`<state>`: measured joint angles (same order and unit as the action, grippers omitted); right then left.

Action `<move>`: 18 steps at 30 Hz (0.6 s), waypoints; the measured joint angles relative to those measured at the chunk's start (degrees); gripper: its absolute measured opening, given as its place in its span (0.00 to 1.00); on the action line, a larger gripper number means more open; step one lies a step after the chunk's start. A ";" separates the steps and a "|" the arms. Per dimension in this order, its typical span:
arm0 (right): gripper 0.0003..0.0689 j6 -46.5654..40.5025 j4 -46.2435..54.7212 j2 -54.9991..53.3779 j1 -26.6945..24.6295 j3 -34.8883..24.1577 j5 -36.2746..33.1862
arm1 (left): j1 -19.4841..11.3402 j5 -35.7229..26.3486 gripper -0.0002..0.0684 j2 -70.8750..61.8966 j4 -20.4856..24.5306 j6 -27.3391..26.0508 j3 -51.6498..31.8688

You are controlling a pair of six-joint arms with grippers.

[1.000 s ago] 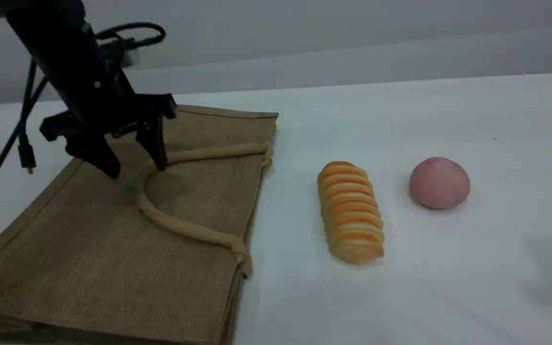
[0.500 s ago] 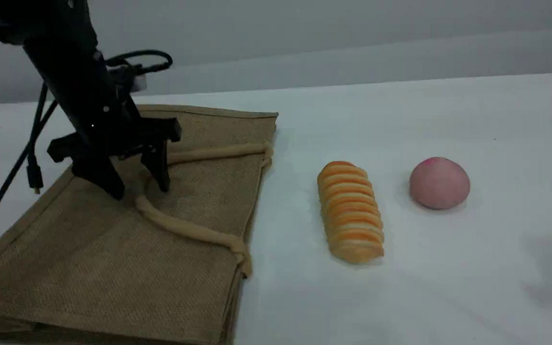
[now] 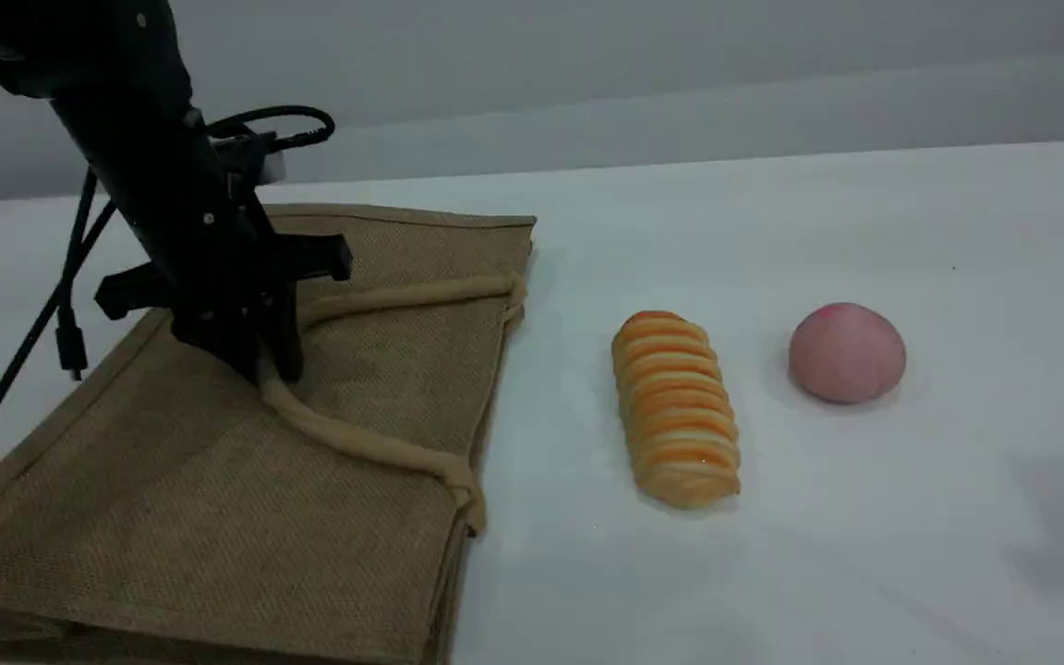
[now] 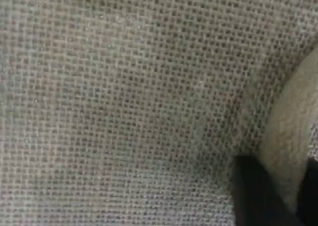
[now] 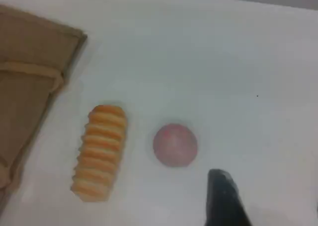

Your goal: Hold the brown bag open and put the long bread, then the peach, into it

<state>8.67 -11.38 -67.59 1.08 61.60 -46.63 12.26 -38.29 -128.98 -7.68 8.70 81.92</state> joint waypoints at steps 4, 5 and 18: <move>0.50 0.00 0.00 0.00 0.00 0.00 -0.13 | 0.00 0.00 0.13 0.00 -0.06 -0.96 0.00; 0.50 0.00 0.00 0.00 0.00 0.00 -0.06 | 0.00 -0.14 0.13 0.14 -0.06 -1.51 0.00; 0.50 0.00 -2.52 -3.77 0.00 0.00 -0.69 | -0.11 -12.94 0.13 10.95 0.12 -16.26 10.70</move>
<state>8.67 -13.90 -71.36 1.08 61.60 -47.32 12.15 -51.23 -118.03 -7.56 -7.57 92.62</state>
